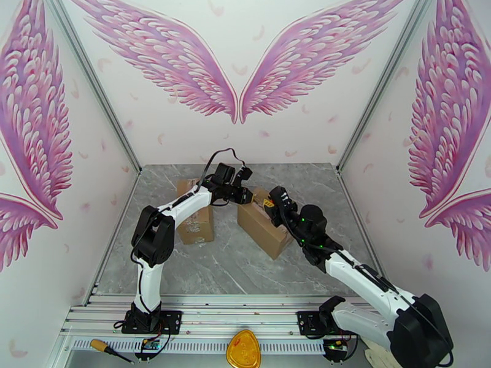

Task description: Unpack the express box

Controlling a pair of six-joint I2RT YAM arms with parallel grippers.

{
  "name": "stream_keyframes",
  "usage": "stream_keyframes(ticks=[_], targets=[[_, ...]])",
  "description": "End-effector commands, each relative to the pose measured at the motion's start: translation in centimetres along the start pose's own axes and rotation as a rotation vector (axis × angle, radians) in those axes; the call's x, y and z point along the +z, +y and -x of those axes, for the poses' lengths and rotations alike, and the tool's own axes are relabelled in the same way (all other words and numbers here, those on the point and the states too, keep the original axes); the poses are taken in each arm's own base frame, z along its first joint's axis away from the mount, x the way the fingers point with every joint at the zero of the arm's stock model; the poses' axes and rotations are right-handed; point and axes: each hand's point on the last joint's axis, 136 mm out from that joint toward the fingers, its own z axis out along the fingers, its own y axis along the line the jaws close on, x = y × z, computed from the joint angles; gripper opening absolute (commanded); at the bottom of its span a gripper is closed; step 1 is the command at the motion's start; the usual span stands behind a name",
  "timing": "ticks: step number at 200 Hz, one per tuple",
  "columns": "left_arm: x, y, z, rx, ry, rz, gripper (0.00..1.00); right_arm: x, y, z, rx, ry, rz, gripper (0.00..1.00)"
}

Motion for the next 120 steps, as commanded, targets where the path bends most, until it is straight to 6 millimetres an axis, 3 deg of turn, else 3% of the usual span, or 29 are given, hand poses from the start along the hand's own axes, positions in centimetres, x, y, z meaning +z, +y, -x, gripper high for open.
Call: stream_keyframes(ticks=[1,58,89,120], targets=[[1.2,2.3,-2.4,-0.054,0.073,0.077,0.08,0.7,0.4,0.6,0.043,-0.021,0.031,0.0],[1.2,2.8,-2.6,-0.053,0.081,0.1,0.05,1.1,0.1,-0.9,0.008,0.009,-0.003,0.0],[1.1,3.8,-3.0,-0.063,0.086,0.137,0.0,-0.3,-0.4,-0.4,-0.012,0.023,-0.033,0.0],[1.1,4.6,-3.3,-0.069,0.098,0.166,0.0,-2.0,-0.4,-1.2,-0.008,0.064,-0.046,0.0]])
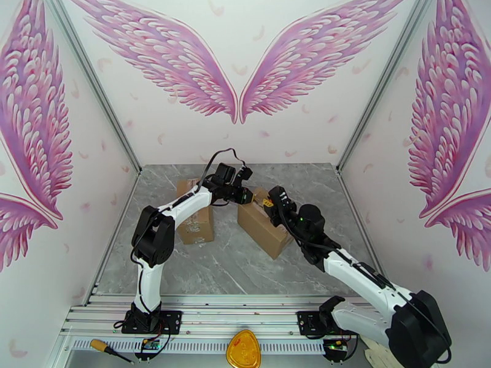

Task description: Unpack the express box

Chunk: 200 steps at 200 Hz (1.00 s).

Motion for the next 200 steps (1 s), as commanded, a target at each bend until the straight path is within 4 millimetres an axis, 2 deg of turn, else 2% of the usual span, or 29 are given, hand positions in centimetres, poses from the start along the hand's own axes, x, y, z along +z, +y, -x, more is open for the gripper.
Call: stream_keyframes(ticks=[1,56,132,200], targets=[[1.2,4.4,-3.4,-0.069,0.102,0.151,0.0,-1.5,0.0,-1.3,-0.002,0.056,-0.022,0.0],[1.1,5.1,-3.5,-0.079,0.105,0.172,0.0,-3.4,0.0,-3.1,0.004,0.109,-0.044,0.0],[0.9,5.6,-3.5,-0.075,0.11,0.189,0.0,-5.3,-0.6,-3.1,-0.041,0.133,-0.083,0.0],[0.7,6.0,-3.6,-0.079,0.109,0.199,0.0,-8.0,-1.2,-3.0,-0.039,0.134,-0.134,0.0]])
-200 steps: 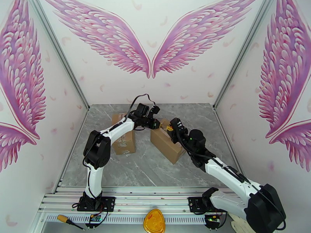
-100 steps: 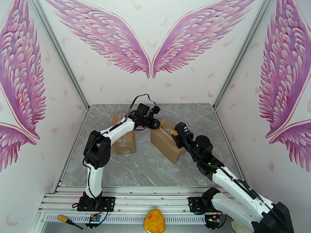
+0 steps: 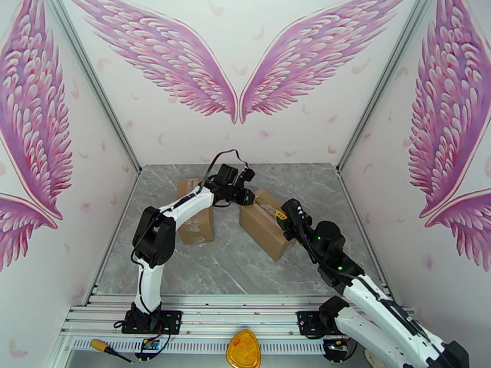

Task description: Unpack the express box

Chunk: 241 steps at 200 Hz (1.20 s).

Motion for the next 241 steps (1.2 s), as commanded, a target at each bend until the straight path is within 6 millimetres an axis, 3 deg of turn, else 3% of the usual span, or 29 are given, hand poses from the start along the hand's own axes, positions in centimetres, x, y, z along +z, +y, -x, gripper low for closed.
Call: stream_keyframes(ticks=[1,75,124,151,175,205,228,241], targets=[[0.4,6.7,-3.3,-0.095,0.095,0.202,0.0,-1.4,-0.9,-3.1,-0.027,0.119,-0.067,0.0],[0.2,6.6,-3.0,-0.094,0.085,0.201,0.0,-3.2,-1.4,-4.4,-0.034,0.165,-0.107,0.0],[-1.0,5.3,-1.4,-0.104,0.03,0.181,0.0,-5.4,-4.4,-0.6,0.004,0.024,-0.267,0.0],[-3.0,3.7,0.4,-0.127,-0.043,0.181,0.0,-6.0,-6.0,0.5,0.103,-0.017,-0.356,0.0],[-5.4,3.1,1.6,-0.18,-0.126,0.212,0.0,-5.8,-7.2,-0.8,0.179,0.001,-0.441,0.0],[-7.6,2.9,1.5,-0.297,-0.209,0.249,0.0,-3.8,-7.1,-2.9,0.284,0.036,-0.458,0.0],[-9.5,2.7,1.4,-0.335,-0.279,0.275,0.15,-2.1,-7.4,-3.4,0.364,0.042,-0.474,0.0],[-10.8,2.6,1.7,-0.323,-0.316,0.29,0.39,-0.8,-7.2,-3.5,0.406,0.055,-0.458,0.0]])
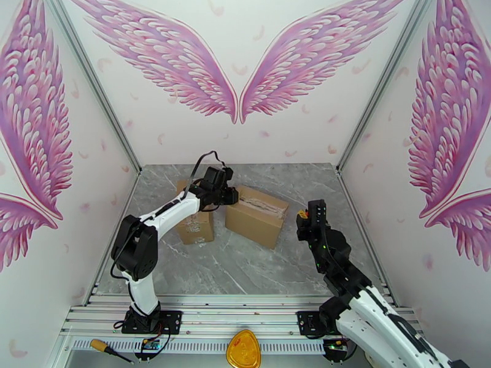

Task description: Unpack the express box

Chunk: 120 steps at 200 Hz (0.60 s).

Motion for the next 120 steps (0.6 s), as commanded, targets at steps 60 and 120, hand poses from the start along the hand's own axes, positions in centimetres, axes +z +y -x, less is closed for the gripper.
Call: stream_keyframes(ticks=[60,120], targets=[[-9.6,-4.1,6.7,0.409,-0.296,0.06,0.99,3.7,-0.7,1.8,0.376,0.01,-0.1,0.0],[-10.0,-10.8,0.6,1.26,-0.306,-0.06,0.99,4.1,-3.9,2.5,0.664,-0.062,-0.159,0.0]])
